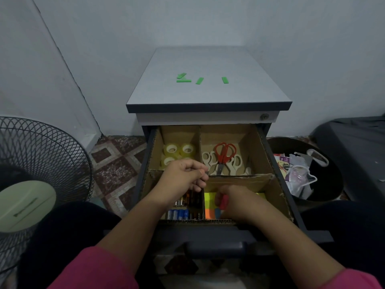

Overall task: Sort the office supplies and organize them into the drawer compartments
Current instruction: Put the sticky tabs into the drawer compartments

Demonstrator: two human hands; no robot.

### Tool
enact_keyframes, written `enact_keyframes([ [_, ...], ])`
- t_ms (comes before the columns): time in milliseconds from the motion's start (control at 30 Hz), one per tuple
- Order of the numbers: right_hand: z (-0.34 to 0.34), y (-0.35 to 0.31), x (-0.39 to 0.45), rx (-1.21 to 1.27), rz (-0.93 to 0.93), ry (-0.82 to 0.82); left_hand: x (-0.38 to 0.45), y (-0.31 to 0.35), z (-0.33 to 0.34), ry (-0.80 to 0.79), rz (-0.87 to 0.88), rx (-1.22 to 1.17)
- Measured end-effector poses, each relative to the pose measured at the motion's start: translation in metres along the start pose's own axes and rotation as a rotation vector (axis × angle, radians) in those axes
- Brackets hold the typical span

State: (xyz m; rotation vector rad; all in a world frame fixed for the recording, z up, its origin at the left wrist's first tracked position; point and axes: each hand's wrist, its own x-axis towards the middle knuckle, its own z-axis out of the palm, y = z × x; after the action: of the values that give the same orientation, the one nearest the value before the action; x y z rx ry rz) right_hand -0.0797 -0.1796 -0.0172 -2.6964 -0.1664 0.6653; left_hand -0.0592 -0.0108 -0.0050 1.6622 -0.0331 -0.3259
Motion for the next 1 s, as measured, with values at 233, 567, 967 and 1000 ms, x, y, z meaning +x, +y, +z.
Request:
enact_keyframes([
  [233,-0.002,-0.005,0.001,-0.065,0.001,-0.029,0.0,0.0,0.0,-0.001,0.003,0.003],
  [567,-0.006,-0.007,-0.001,-0.062,0.017,-0.031,-0.001,0.001,0.001,0.001,0.0,0.003],
  [967,-0.041,0.029,-0.022,-0.266,0.375,0.138,-0.001,0.0,0.0,-0.02,0.0,0.008],
  [1000,-0.038,0.026,-0.022,-0.275,0.368,0.122,-0.001,-0.001,0.0,-0.02,0.001,0.008],
])
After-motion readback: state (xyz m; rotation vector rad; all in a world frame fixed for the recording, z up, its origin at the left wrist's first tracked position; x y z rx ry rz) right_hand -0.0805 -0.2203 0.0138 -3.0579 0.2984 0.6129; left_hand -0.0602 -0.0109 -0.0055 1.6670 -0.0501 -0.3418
